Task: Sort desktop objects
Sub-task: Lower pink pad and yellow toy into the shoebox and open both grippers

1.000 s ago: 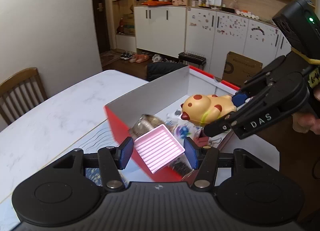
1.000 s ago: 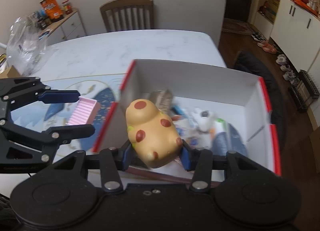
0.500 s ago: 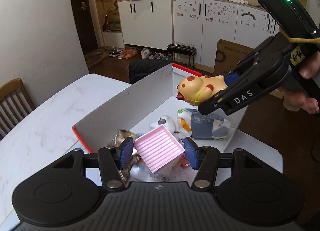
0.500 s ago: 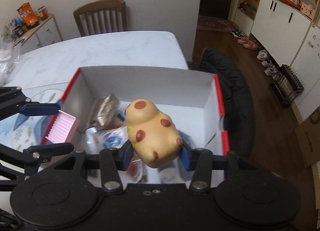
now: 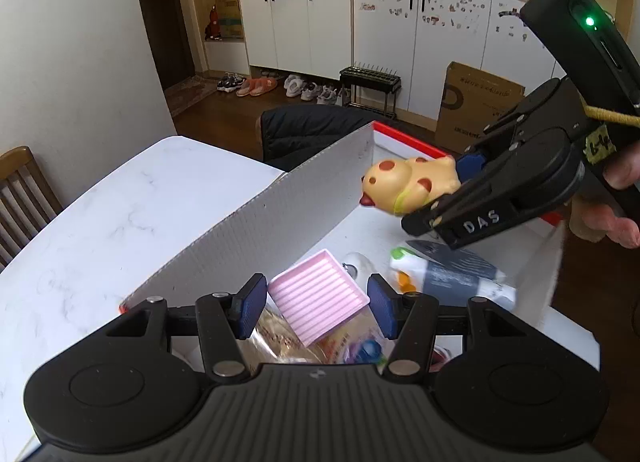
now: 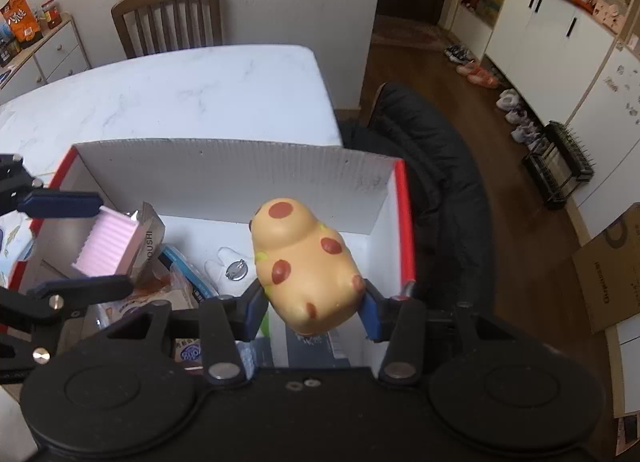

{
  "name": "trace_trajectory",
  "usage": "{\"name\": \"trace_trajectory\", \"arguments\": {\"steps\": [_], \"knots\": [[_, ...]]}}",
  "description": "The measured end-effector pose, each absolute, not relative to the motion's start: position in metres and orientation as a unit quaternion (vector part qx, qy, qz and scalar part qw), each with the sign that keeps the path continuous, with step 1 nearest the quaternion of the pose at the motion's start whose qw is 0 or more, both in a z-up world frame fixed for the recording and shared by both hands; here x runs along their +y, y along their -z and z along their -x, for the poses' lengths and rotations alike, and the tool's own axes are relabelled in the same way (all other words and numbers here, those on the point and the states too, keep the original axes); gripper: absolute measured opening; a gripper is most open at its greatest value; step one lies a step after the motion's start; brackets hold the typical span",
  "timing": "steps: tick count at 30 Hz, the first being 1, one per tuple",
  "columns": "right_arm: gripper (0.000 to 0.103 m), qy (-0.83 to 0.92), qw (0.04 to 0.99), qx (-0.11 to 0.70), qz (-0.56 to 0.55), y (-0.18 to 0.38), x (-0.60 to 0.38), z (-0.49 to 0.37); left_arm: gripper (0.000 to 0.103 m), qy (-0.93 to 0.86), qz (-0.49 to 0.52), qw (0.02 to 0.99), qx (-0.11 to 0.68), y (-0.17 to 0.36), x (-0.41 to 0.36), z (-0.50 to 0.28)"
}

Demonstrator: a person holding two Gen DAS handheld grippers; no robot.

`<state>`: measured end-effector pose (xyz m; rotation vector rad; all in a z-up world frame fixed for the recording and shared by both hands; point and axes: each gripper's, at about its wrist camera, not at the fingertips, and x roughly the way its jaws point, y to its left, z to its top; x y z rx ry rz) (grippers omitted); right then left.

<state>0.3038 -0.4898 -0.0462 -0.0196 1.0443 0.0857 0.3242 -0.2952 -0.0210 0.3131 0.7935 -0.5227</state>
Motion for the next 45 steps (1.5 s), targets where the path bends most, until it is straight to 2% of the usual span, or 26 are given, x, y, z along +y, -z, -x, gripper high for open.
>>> {"name": "trace_trajectory", "arguments": {"steps": [18,33,35,37,39,45], "knots": [[0.047,-0.066,0.847,0.527,0.022,0.082,-0.471,-0.334,0.055,0.248,-0.171,0.845,0.442,0.063,-0.308,-0.355],[0.05,-0.065,0.833,0.549,0.017,0.1,-0.468,-0.343,0.056,0.251,-0.165,0.841,0.45,0.063,-0.303,-0.356],[0.052,-0.068,0.834,0.547,0.013,0.1,-0.47,-0.344,0.058,0.245,-0.165,0.844,0.447,0.062,-0.304,-0.355],[0.055,-0.073,0.835,0.545,0.009,0.097,-0.47,-0.342,0.068,0.245,-0.159,0.846,0.445,0.059,-0.301,-0.353],[0.06,-0.076,0.838,0.54,0.013,0.094,-0.468,-0.339,0.071,0.239,-0.155,0.851,0.442,0.055,-0.298,-0.351],[0.064,-0.083,0.85,0.521,0.018,0.076,-0.468,-0.328,0.071,0.231,-0.131,0.858,0.439,0.042,-0.285,-0.342]]}}
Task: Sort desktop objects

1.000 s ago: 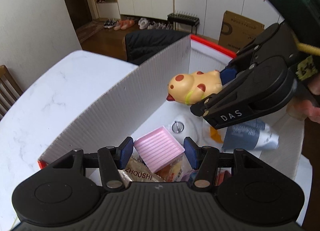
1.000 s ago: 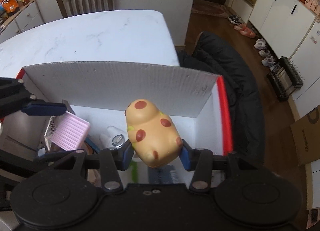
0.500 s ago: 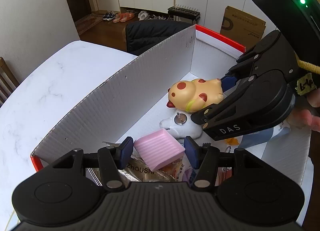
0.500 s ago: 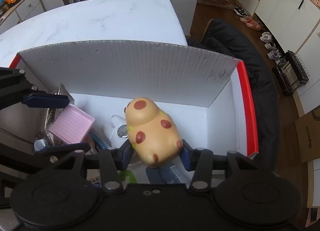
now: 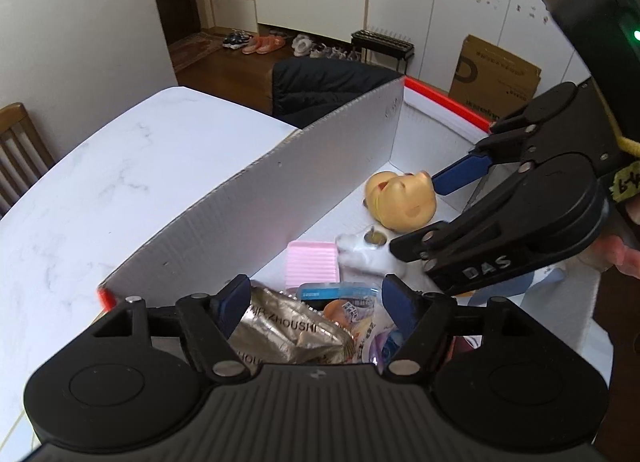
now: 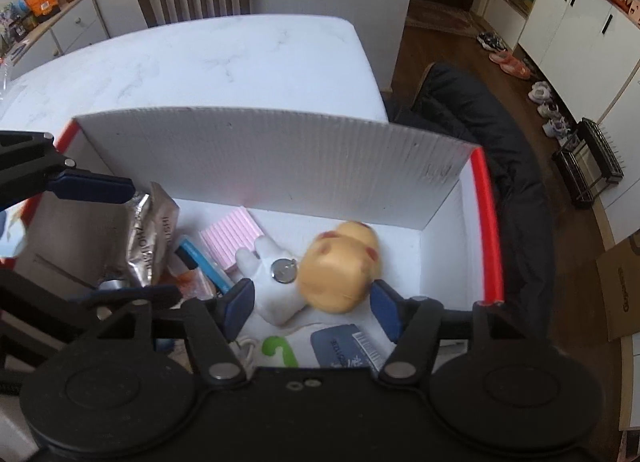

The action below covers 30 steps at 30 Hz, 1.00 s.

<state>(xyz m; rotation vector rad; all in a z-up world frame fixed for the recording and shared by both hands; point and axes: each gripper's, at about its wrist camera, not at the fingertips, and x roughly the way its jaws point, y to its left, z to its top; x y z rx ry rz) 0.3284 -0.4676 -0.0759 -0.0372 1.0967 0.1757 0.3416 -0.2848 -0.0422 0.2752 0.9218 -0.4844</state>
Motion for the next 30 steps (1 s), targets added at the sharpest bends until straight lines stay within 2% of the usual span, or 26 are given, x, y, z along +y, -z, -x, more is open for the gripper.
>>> {"name": "trace_trajectory", "arguments": {"steps": [20,30], "knots": [[0.064,-0.108,0.882,0.458,0.012,0.004,-0.461,-0.264,0.072,0.231,-0.062,0.887,0.395,-0.012,-0.255,-0.289],[0.066,-0.108,0.899,0.425,0.004,-0.007,-0.451,-0.228,0.072,0.224,-0.045,0.895,0.383,-0.025,-0.241,-0.257]]}}
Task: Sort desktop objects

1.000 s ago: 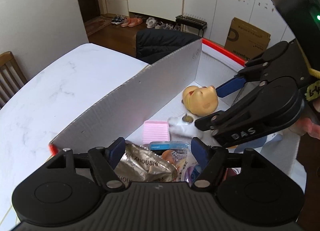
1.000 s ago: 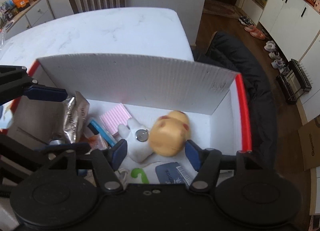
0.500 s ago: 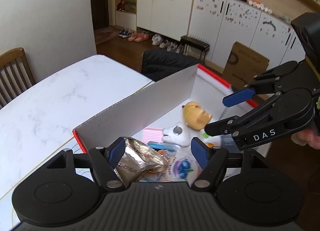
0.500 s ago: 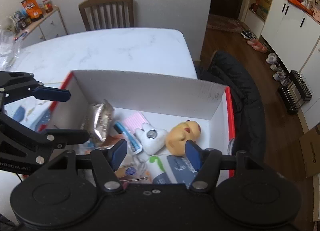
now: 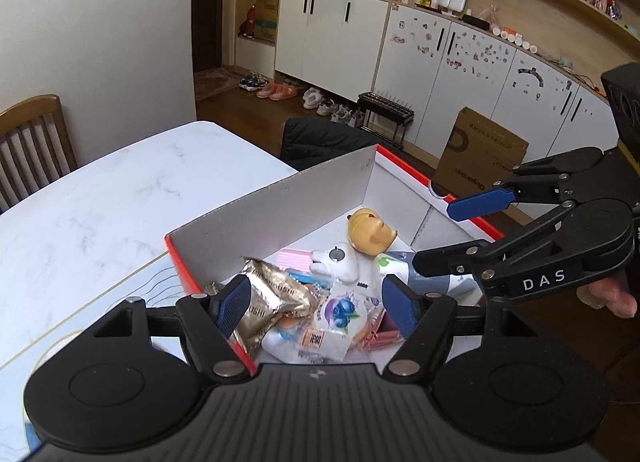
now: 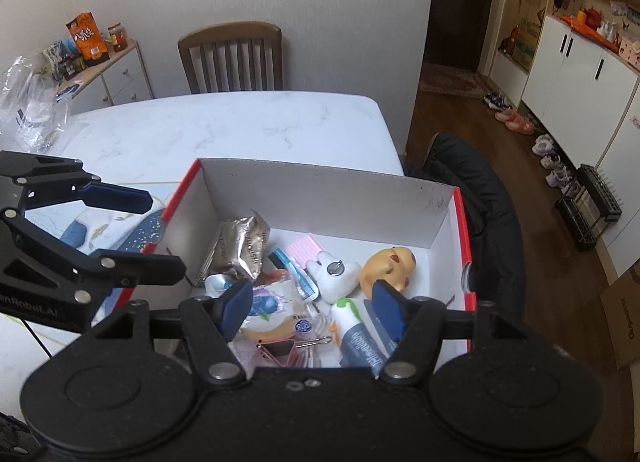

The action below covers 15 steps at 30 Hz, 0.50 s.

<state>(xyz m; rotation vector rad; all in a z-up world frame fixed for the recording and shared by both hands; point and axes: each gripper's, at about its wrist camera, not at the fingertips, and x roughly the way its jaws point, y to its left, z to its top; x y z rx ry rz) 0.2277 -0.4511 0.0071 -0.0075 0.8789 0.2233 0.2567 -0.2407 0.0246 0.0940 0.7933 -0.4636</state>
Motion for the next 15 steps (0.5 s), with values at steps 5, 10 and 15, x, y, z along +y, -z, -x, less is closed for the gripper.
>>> {"name": "trace_trajectory", "arguments": {"steps": [5,10,15], "knots": [[0.067,-0.101,0.909,0.404,-0.002,-0.009,-0.447,-0.212,0.072,0.213,-0.042,0.899,0.38,-0.025,-0.232,-0.244],[0.069,-0.098,0.915,0.392,-0.007,-0.01,-0.442,-0.2,0.079,0.197,-0.041,0.902,0.383,-0.022,-0.226,-0.233],[0.071,-0.094,0.918,0.385,-0.014,-0.01,-0.436,-0.19,0.084,0.196,-0.035,0.903,0.38,-0.021,-0.22,-0.219]]}}
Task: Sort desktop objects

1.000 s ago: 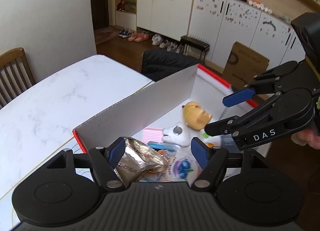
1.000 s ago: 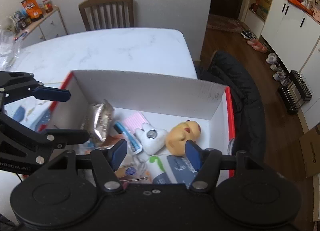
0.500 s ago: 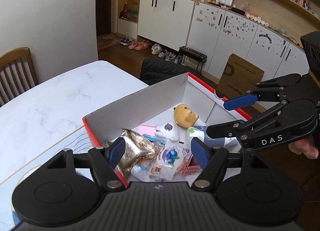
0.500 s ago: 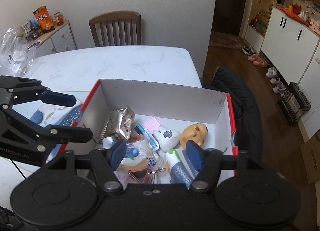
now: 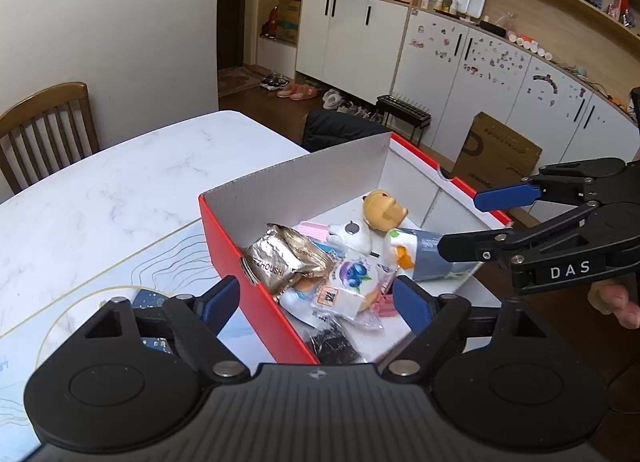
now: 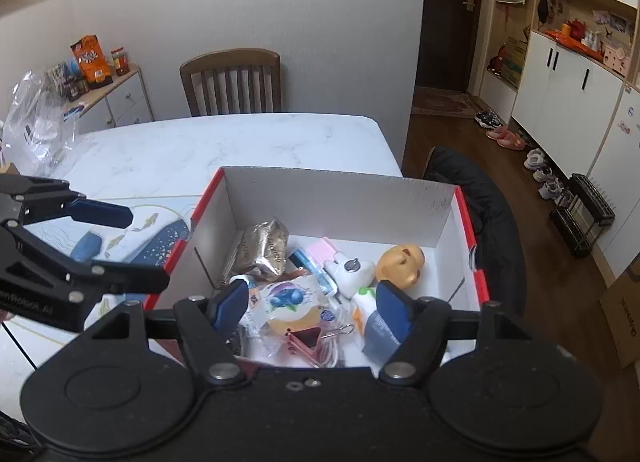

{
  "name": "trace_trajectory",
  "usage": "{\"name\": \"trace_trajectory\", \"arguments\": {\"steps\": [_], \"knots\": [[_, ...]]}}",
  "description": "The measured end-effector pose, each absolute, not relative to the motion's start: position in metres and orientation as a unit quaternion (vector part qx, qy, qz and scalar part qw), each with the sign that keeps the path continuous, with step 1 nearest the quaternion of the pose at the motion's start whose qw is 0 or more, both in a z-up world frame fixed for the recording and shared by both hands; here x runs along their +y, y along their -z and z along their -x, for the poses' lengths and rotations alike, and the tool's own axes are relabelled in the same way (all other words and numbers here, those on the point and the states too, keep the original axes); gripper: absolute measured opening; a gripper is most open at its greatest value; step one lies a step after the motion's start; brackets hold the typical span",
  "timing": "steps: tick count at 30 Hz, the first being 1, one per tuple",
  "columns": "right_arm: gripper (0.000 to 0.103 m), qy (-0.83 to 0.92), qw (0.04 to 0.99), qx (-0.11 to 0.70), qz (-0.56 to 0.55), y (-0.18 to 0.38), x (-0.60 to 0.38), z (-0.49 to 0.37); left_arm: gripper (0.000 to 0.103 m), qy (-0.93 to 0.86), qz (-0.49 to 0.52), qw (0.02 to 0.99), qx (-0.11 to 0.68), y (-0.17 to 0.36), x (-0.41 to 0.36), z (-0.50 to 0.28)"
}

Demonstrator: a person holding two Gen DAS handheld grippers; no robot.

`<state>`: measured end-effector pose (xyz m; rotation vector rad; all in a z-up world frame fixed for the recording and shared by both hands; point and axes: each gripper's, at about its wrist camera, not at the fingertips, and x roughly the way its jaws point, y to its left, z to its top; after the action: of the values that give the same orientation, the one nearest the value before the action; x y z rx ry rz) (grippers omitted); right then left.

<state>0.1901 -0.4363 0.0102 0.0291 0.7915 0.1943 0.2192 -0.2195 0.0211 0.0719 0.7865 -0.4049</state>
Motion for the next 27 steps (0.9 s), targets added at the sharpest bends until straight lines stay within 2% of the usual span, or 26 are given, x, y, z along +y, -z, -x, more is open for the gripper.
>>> {"name": "trace_trajectory", "arguments": {"steps": [3,7,14,18,27], "knots": [[0.074,-0.091,0.92,0.38,-0.019,-0.01,-0.433,-0.183,0.085,0.195,-0.034,0.904,0.379,-0.02,-0.216,-0.213],[0.076,-0.081,0.926,0.369,-0.024,-0.011,-0.429,-0.174,0.096,0.199,-0.039,0.905,0.375,-0.018,-0.214,-0.205],[0.085,-0.066,0.932,0.354,-0.041,-0.009,-0.424,-0.156,0.098,0.206,-0.038,0.906,0.368,-0.017,-0.207,-0.196],[0.087,-0.053,0.935,0.345,-0.059,-0.008,-0.425,-0.146,0.103,0.21,-0.039,0.907,0.363,-0.017,-0.204,-0.19],[0.088,-0.028,0.941,0.331,-0.061,-0.007,-0.418,-0.127,0.103,0.228,-0.054,0.909,0.346,-0.019,-0.204,-0.18]]}}
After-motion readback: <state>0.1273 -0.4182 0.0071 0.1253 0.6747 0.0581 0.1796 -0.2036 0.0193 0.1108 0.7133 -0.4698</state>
